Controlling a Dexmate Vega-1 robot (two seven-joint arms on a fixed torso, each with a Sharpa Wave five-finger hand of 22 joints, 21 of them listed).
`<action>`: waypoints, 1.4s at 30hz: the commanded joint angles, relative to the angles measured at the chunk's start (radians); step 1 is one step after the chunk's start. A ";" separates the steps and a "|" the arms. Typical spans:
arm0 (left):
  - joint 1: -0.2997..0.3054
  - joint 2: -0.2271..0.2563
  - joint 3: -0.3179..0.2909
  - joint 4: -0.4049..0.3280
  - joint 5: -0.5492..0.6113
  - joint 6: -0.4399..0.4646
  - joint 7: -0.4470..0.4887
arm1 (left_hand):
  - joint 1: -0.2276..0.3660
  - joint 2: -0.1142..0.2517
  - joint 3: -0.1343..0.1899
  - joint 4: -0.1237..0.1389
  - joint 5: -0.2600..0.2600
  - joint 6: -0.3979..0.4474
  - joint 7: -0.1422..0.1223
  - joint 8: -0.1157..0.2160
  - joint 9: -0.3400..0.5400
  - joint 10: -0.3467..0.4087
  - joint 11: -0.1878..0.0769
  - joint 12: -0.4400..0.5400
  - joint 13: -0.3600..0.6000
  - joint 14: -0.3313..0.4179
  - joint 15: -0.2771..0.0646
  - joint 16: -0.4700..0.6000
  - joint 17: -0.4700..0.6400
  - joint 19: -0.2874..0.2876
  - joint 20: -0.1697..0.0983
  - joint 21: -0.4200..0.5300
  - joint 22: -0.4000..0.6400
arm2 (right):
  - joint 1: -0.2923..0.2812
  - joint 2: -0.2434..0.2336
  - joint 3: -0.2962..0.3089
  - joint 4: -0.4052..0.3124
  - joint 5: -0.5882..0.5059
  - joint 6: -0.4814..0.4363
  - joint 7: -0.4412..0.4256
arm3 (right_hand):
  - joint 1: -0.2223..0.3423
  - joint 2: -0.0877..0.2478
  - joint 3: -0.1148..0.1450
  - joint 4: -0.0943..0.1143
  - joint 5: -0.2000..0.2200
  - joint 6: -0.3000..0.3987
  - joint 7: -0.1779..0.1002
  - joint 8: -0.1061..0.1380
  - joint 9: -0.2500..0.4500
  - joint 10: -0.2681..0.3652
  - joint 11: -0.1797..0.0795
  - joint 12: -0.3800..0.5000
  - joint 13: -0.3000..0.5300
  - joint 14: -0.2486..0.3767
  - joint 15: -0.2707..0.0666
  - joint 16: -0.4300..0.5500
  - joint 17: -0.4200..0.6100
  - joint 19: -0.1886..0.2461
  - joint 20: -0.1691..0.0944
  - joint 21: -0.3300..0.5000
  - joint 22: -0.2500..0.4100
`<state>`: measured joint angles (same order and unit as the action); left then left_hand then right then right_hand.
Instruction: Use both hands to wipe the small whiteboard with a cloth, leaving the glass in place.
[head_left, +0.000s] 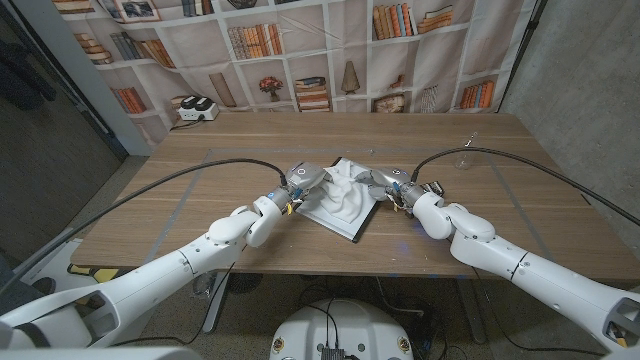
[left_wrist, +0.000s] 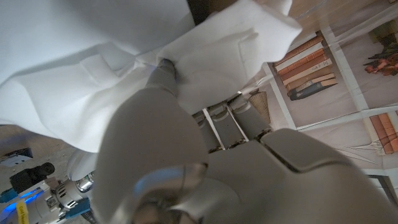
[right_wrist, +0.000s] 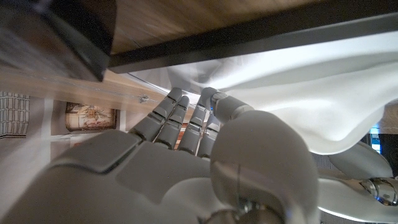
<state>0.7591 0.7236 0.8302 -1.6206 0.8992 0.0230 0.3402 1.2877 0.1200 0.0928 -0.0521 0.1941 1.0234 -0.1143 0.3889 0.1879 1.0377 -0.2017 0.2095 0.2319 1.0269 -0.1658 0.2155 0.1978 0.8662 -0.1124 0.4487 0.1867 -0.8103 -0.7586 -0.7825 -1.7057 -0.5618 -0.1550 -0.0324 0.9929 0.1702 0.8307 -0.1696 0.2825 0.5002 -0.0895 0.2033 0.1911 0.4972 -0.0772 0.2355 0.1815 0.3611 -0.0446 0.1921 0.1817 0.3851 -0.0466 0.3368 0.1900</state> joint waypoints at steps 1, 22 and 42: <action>0.073 0.045 -0.031 -0.084 -0.068 0.004 -0.015 | 0.001 0.003 0.001 0.002 0.003 0.007 -0.001 -0.001 0.005 0.012 0.002 0.003 0.003 0.013 -0.058 -0.003 0.002 0.003 -0.020 0.005 0.003 | 0.009 0.010 0.000 0.016 0.018 0.010 -0.011 | -0.002 -0.009 0.006 0.000 0.005 0.008 0.003 -0.003 0.003 0.007 0.006 -0.005 0.001 0.008 -0.097 0.000 0.003 0.009 -0.117 0.006 0.000; 0.212 0.100 -0.064 -0.247 0.019 0.175 -0.129 | 0.002 0.000 0.001 0.002 0.002 0.018 -0.004 -0.001 0.004 0.020 0.001 0.003 0.006 0.000 -0.058 -0.009 0.005 -0.012 -0.019 0.003 0.004 | 0.033 0.020 -0.012 0.059 0.037 0.055 -0.007 | -0.005 -0.010 0.011 0.000 0.007 0.008 0.006 -0.005 0.003 0.006 0.008 -0.008 0.001 0.007 -0.094 -0.002 0.003 0.008 -0.115 0.006 -0.001; -0.021 -0.037 0.015 0.087 -0.028 0.042 -0.099 | 0.001 0.001 0.000 0.004 0.002 0.026 -0.004 -0.002 0.003 0.024 0.001 0.000 0.008 -0.012 -0.058 -0.009 0.012 -0.021 -0.019 0.003 0.004 | 0.015 0.009 -0.007 0.025 0.036 0.020 -0.004 | -0.008 -0.011 0.016 0.000 0.009 0.009 0.006 -0.006 0.003 0.009 0.009 -0.009 0.001 0.011 -0.094 -0.002 0.003 0.008 -0.113 0.005 -0.001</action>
<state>0.8587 0.7552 0.7964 -1.7143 0.9084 0.1365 0.2371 1.2878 0.1200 0.0928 -0.0521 0.1940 1.0357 -0.1199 0.3793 0.1878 1.0533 -0.1964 0.2071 0.2341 1.0127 -0.1688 0.2067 0.2053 0.8531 -0.1071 0.4486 0.1880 -0.7863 -0.7431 -0.7921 -1.6609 -0.5231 -0.1131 -0.0406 0.9876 0.1650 0.8390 -0.1697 0.2825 0.5057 -0.0840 0.1987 0.1911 0.5027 -0.0722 0.2266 0.1785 0.3645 -0.0411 0.1910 0.1841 0.3830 -0.0441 0.3351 0.1833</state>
